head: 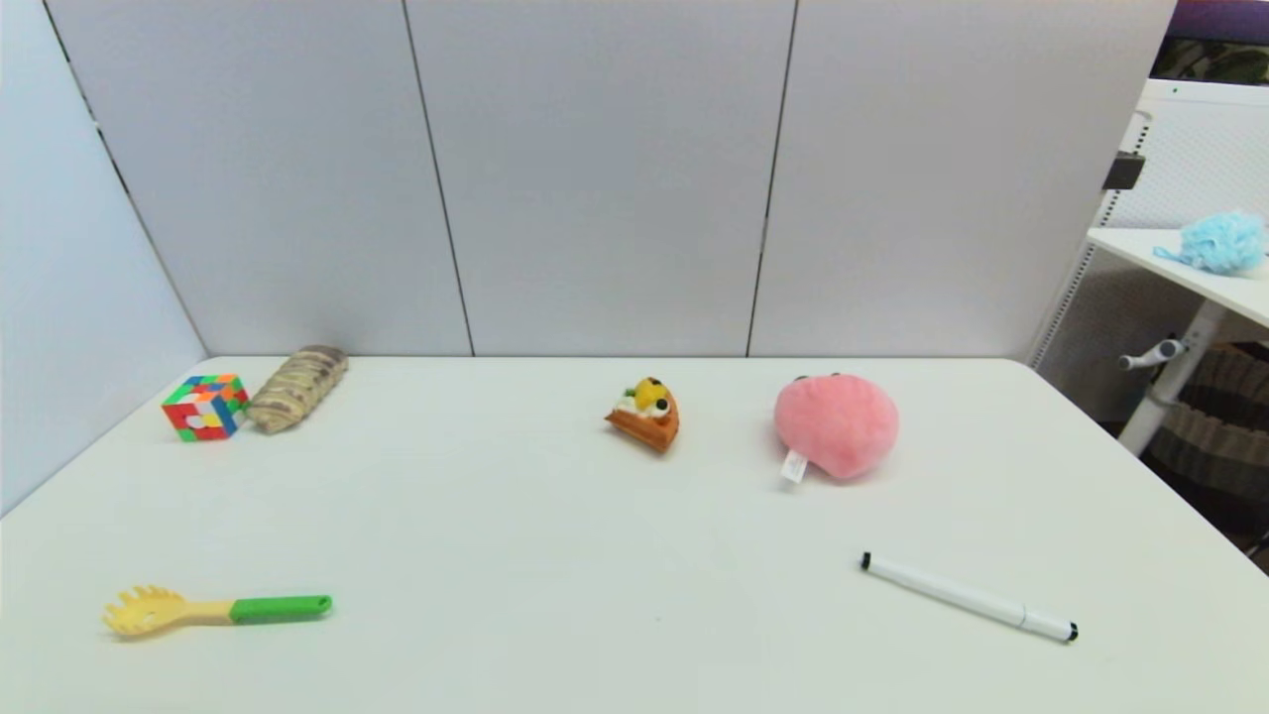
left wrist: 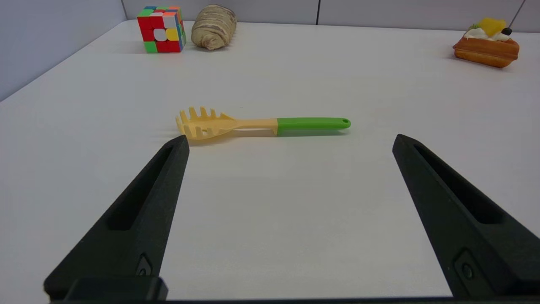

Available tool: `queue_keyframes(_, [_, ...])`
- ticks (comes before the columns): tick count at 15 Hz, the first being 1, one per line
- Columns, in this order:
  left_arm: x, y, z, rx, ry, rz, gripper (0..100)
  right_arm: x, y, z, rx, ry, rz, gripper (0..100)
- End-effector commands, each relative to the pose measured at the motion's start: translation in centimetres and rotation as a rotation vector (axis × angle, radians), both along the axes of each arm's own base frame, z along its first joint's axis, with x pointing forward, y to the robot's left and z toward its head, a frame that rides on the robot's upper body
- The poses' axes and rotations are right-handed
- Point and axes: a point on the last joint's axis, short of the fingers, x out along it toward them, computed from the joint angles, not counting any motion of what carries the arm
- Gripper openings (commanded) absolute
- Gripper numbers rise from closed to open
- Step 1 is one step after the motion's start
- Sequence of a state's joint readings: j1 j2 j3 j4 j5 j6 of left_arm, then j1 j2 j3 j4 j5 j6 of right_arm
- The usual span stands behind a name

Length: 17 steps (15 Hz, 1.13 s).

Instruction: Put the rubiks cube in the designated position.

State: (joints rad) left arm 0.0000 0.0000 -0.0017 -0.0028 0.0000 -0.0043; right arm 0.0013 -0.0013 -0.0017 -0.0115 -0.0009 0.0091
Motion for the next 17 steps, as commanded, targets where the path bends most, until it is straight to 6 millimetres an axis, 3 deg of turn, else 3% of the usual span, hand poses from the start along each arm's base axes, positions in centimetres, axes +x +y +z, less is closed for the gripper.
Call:
queue_keyframes(1, [0.02, 0.00, 0.01, 0.000, 0.003, 0.000, 100, 0.01, 0.00, 0.01, 0.000, 0.001, 0.001, 100])
queue_keyframes(17, [0.02, 0.00, 0.01, 0.000, 0.003, 0.000, 100, 0.01, -0.02, 0.01, 0.006, 0.001, -0.006, 100])
